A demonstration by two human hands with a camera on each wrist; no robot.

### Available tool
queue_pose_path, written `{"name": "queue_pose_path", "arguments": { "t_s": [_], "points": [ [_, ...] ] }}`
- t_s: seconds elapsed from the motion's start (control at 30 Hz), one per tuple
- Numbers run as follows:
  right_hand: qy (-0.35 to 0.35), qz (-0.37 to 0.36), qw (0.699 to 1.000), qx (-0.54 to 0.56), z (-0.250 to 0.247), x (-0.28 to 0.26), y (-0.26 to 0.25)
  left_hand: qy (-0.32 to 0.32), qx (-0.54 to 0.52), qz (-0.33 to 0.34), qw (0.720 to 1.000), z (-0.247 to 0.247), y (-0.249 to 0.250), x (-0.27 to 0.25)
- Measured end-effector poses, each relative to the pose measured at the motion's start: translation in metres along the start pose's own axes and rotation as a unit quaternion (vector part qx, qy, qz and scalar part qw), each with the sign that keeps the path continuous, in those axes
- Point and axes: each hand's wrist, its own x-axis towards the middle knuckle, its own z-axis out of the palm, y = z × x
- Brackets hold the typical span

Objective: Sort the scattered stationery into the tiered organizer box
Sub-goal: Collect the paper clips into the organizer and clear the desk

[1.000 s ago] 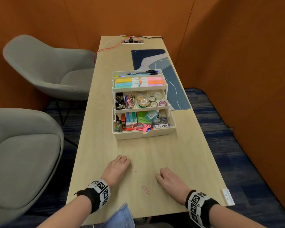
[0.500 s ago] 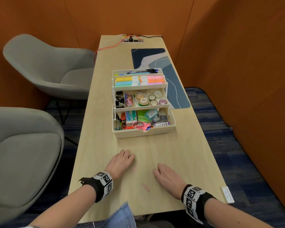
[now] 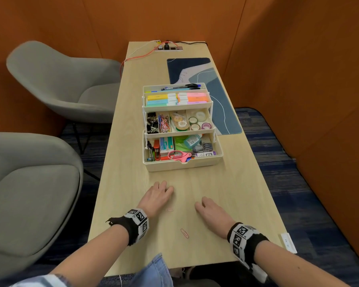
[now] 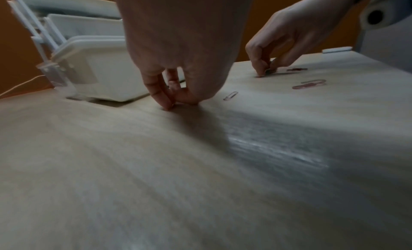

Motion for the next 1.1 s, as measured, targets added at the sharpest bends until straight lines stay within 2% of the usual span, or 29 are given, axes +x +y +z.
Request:
{"name": "queue_pose_path", "arguments": {
  "t_s": [0.13,0.2,0.3,0.37,0.43,0.5,0.57,0.63,0.73,0.83,0.9,0.93,0.97,1.03,1.1],
  "points": [
    [0.011,0.104,0.983,0.154,-0.008,0.005,0.015,-0.009,-0.091,-0.071,0.993,-0.002,0.000,-0.002],
    [0.021,0.130,0.974,0.185,-0.008,0.005,0.024,0.002,-0.140,-0.105,0.985,-0.003,0.003,-0.005],
    [0.065,0.145,0.962,0.220,-0.008,0.001,0.029,0.021,-0.194,-0.111,0.975,-0.003,0.008,-0.013],
    [0.082,0.130,0.962,0.225,-0.006,-0.007,0.025,0.027,-0.227,-0.112,0.967,-0.003,0.013,-0.019],
    [0.062,0.080,0.975,0.199,0.000,-0.022,0.016,0.025,-0.259,-0.114,0.959,-0.001,0.017,-0.027],
    [0.035,0.025,0.989,0.138,0.013,-0.038,0.010,0.023,-0.298,-0.119,0.947,0.002,0.019,-0.036],
    [0.027,-0.002,0.997,0.071,0.028,-0.054,0.010,0.017,-0.341,-0.132,0.931,0.001,0.020,-0.043],
    [0.057,-0.006,0.998,0.037,0.038,-0.065,0.014,0.000,-0.403,-0.147,0.903,-0.002,0.018,-0.046],
    [0.074,-0.015,0.997,0.033,0.040,-0.065,0.021,-0.045,-0.517,-0.164,0.839,-0.007,0.014,-0.042],
    [0.055,-0.014,0.998,0.010,0.034,-0.056,0.020,-0.075,-0.598,-0.190,0.775,-0.012,0.012,-0.036],
    [0.041,-0.012,0.999,-0.021,0.028,-0.050,0.015,-0.073,-0.620,-0.211,0.752,-0.016,0.012,-0.033],
    [0.030,-0.012,0.999,-0.030,0.026,-0.049,0.013,-0.065,-0.607,-0.216,0.762,-0.017,0.011,-0.032],
    [0.022,-0.018,0.999,-0.038,0.022,-0.047,0.010,-0.054,-0.573,-0.214,0.789,-0.015,0.009,-0.031],
    [0.001,-0.036,0.999,-0.038,0.018,-0.042,0.010,-0.027,-0.475,-0.164,0.864,-0.010,0.006,-0.031],
    [-0.026,-0.031,0.999,-0.008,0.018,-0.036,0.015,-0.035,-0.360,-0.088,0.928,-0.004,0.003,-0.035]
  ]
}}
